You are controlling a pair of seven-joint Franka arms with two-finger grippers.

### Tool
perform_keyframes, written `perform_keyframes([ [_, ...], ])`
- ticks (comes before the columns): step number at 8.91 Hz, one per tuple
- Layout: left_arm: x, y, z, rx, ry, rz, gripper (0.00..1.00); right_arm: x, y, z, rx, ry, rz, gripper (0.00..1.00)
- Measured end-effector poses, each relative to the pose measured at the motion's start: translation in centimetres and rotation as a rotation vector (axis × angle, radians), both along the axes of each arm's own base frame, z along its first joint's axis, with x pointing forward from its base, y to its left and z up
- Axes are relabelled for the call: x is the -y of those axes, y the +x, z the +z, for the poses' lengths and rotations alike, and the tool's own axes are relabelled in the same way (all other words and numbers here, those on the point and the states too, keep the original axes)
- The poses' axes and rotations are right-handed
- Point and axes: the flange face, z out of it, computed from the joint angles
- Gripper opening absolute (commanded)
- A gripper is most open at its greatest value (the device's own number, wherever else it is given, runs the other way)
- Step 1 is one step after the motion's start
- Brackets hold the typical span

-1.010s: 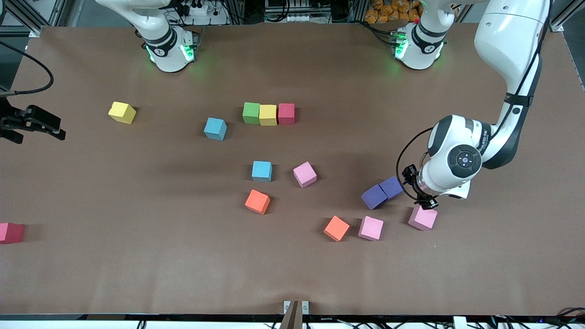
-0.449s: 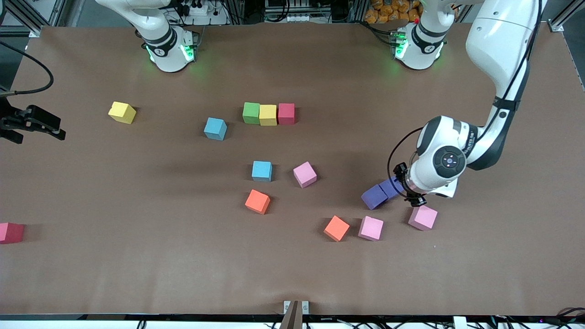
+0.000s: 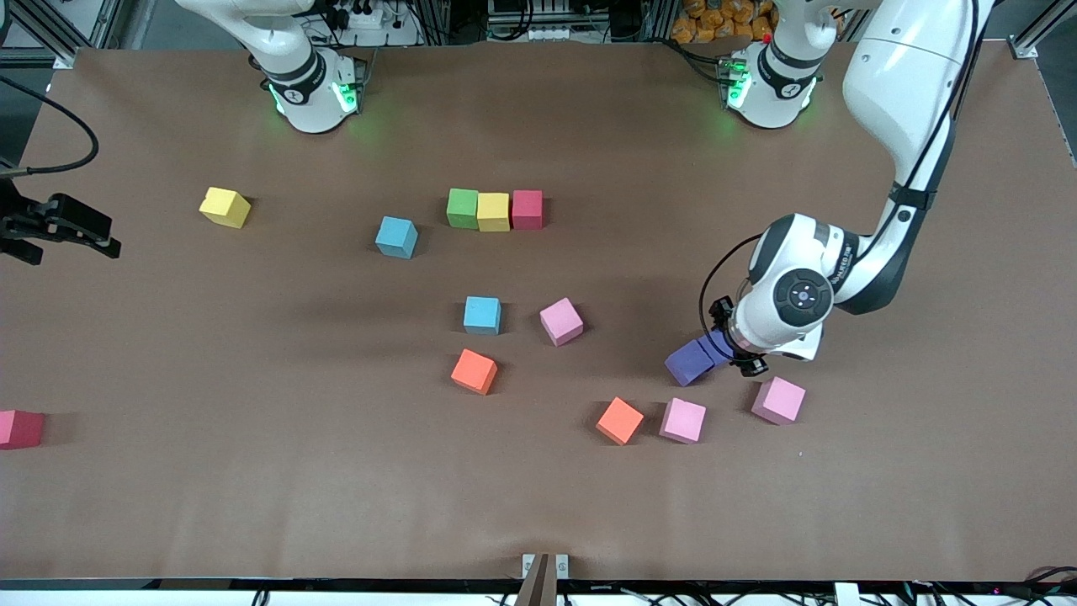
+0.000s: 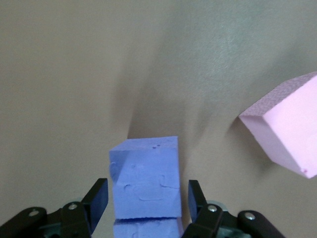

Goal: Form number 2 with 11 blocks

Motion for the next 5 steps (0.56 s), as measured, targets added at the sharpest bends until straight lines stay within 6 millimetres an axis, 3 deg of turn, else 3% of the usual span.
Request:
perform_keyframes([
  [5,0.47,-0.29,-1.09,-0.01,0.004,0.012,0.74,0.0,0.0,0.0,0.0,0.0,0.0,1.0],
])
